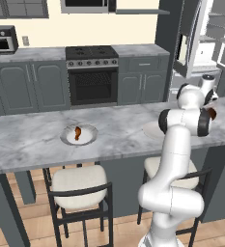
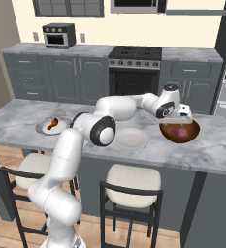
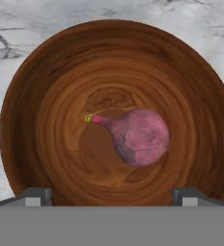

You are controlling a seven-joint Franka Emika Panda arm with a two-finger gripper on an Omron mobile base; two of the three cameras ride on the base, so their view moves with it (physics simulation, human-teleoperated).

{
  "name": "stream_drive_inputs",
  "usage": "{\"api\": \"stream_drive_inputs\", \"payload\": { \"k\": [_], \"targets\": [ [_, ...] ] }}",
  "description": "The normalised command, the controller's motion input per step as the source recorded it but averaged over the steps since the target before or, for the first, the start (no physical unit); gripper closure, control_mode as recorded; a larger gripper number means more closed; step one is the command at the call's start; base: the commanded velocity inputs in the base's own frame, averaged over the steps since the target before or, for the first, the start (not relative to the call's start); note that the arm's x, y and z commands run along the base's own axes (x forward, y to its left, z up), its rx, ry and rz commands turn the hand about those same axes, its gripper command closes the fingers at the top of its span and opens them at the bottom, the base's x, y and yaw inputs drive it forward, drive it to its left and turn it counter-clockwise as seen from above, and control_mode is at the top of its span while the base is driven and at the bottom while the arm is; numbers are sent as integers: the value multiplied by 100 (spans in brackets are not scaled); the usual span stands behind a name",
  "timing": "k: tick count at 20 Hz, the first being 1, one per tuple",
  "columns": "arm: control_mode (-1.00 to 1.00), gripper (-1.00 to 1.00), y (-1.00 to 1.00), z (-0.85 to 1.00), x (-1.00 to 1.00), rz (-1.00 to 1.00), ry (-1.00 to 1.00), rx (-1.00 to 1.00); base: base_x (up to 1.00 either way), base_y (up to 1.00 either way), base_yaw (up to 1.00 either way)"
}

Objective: Pick the chicken drumstick and onion from their plates and place them in the bowl. Then put the bowl in the fridge.

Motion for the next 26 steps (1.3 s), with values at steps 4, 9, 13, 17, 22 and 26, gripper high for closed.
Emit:
{"api": "stream_drive_inputs", "payload": {
  "k": [4,9,13,17,22,26],
  "targets": [
    [-100,-100,10,38,-10,1,0,0,0,0,0],
    [-100,-100,50,20,-36,0,0,0,0,0,0],
    [-100,-100,64,6,-47,-1,0,0,0,0,0],
    [-100,-100,72,-3,-52,-4,0,-2,0,0,0],
    [-100,-100,74,-9,-32,-10,1,0,0,0,0],
    [-100,-100,77,-3,-18,-8,1,0,0,0,0]
  ]
}}
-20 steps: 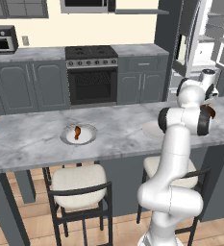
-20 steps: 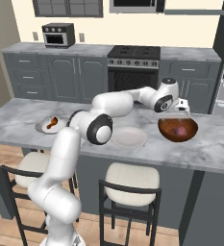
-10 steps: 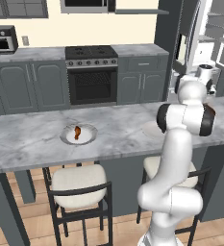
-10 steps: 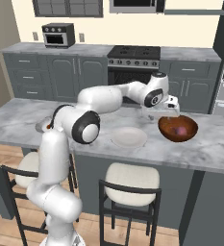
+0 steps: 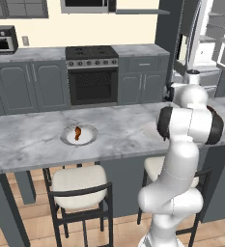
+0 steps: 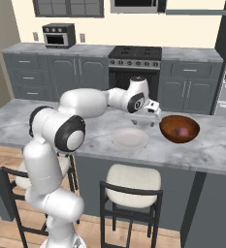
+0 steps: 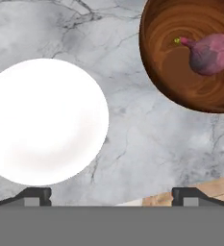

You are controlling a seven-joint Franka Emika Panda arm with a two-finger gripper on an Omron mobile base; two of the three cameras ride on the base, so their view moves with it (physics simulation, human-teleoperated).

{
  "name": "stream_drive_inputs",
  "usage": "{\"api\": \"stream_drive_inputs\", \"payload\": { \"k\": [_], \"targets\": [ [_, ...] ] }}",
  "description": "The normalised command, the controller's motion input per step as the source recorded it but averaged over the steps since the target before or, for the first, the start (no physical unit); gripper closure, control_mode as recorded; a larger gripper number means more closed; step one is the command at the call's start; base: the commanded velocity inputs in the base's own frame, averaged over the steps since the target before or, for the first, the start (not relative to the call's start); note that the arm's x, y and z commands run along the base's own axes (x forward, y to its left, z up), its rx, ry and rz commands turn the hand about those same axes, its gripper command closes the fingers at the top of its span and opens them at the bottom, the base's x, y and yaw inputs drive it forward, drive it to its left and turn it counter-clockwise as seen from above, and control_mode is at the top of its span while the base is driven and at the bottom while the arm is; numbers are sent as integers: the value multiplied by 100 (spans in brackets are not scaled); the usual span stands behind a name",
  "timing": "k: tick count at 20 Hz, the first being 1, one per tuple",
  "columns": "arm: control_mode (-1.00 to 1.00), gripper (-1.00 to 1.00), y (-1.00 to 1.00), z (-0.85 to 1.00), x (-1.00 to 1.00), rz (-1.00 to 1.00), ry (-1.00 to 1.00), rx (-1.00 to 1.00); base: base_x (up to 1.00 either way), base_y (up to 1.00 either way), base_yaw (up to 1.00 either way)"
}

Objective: Pick the chicken drumstick and onion from their plates and place them in the bowl. Then put the bowl in the fridge.

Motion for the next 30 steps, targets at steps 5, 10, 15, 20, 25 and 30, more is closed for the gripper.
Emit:
{"api": "stream_drive_inputs", "payload": {
  "k": [5,10,15,20,25,30],
  "targets": [
    [-100,-100,86,1,-2,0,2,7,0,0,0],
    [-100,-100,80,6,6,0,5,13,0,0,0],
    [-100,-100,82,0,10,0,3,10,0,0,0],
    [-100,-100,81,-5,4,0,8,3,0,0,0],
    [-100,-100,83,-6,9,0,8,2,0,0,0],
    [-100,-100,87,-11,18,0,0,5,0,0,0]
  ]
}}
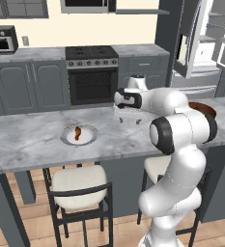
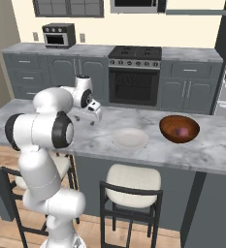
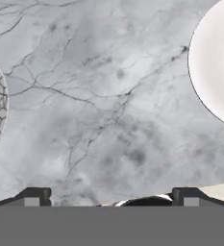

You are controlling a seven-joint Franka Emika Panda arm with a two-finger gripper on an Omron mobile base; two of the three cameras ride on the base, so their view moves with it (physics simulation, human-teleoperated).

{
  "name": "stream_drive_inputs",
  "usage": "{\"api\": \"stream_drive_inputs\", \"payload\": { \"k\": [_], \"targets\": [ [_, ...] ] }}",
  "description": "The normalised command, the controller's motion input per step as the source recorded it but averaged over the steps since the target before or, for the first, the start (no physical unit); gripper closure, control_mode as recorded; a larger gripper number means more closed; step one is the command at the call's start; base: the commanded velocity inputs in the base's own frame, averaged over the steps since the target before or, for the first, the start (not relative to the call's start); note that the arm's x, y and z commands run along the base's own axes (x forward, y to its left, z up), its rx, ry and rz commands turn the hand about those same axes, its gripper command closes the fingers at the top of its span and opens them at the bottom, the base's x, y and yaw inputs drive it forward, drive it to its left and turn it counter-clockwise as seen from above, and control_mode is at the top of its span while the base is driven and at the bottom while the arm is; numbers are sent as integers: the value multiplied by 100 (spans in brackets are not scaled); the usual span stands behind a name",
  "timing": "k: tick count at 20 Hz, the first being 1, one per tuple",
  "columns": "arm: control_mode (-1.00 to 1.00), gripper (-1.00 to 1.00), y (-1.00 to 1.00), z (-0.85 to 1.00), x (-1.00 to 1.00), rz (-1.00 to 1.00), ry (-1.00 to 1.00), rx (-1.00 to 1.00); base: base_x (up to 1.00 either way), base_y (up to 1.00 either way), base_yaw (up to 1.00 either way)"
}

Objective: Pick the chicken drumstick and onion from their plates and place them in the bowl. Then put the bowl in the fridge.

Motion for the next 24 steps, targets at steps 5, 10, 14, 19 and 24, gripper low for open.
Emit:
{"api": "stream_drive_inputs", "payload": {
  "k": [5,10,14,19,24],
  "targets": [
    [-100,-100,85,-18,18,0,0,1,0,0,0],
    [-100,-100,81,-16,24,0,0,0,0,0,0],
    [-100,-100,71,-2,18,0,-2,0,0,0,0],
    [-100,-100,54,-2,21,0,0,-1,0,0,0],
    [-100,-100,35,-3,29,-3,0,-8,0,0,0]
  ]
}}
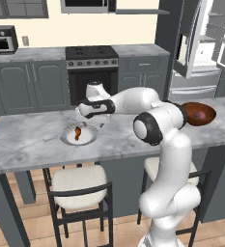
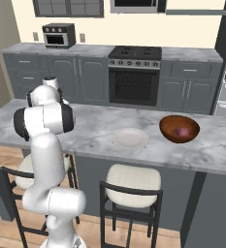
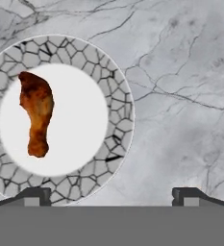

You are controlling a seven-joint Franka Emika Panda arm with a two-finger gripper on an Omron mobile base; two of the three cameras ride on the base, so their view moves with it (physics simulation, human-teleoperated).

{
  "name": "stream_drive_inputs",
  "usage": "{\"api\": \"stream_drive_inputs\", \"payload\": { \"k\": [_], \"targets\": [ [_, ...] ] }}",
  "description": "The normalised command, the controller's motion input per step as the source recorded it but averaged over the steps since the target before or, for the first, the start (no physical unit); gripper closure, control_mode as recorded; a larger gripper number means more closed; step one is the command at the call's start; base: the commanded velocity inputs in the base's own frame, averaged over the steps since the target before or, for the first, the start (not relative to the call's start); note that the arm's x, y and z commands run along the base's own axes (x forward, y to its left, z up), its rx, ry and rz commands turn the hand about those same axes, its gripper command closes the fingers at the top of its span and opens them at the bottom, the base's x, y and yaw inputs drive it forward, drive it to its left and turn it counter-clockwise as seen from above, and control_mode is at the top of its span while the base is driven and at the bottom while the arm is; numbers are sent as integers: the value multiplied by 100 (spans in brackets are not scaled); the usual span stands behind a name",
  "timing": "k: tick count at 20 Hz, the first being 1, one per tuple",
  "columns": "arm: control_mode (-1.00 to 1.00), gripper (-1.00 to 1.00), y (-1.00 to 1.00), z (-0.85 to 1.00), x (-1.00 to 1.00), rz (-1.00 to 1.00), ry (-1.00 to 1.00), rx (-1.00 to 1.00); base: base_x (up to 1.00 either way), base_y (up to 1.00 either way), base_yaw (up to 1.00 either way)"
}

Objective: Pick the chicken drumstick and onion from their plates and place them in the bowl. Then put the bowl in the fridge.

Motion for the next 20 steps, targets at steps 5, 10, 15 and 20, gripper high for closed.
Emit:
{"api": "stream_drive_inputs", "payload": {
  "k": [5,10,15,20],
  "targets": [
    [-100,-100,24,-16,25,-14,0,-7,0,0,0],
    [-100,-100,20,-24,21,-17,1,2,0,0,0],
    [-100,-100,15,-20,29,-11,9,5,0,0,0],
    [-100,-100,11,-20,30,-3,13,0,0,0,0]
  ]
}}
